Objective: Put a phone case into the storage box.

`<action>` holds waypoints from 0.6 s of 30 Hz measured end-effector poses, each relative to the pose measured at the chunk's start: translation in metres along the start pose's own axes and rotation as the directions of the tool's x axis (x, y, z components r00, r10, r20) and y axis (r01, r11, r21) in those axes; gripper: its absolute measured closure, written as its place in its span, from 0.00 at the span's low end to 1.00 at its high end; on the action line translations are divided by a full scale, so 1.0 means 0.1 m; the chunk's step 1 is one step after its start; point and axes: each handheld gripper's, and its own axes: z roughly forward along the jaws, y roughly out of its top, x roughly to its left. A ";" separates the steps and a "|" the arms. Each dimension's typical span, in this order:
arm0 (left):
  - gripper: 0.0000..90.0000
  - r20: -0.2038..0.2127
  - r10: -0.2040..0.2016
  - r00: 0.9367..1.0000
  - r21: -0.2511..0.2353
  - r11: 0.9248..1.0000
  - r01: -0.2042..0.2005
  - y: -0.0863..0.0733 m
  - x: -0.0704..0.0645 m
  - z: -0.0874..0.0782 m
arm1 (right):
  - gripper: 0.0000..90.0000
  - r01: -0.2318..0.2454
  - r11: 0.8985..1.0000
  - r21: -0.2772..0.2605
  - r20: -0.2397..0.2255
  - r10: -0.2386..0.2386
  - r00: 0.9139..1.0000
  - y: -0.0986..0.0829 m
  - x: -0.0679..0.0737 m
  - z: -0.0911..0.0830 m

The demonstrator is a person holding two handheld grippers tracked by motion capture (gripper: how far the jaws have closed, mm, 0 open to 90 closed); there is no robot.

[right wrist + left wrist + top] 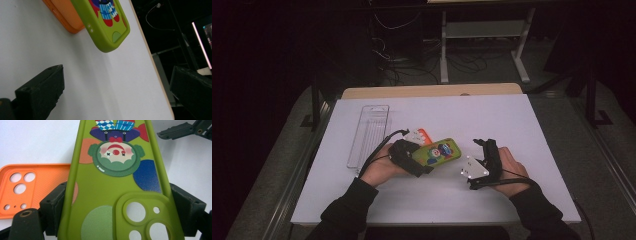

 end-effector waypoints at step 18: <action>0.18 -0.007 -0.017 1.000 0.003 1.000 0.017 0.00 0.01 -0.01 | 0.00 0.203 0.979 0.021 0.127 -0.204 0.971 0.07 0.12 0.03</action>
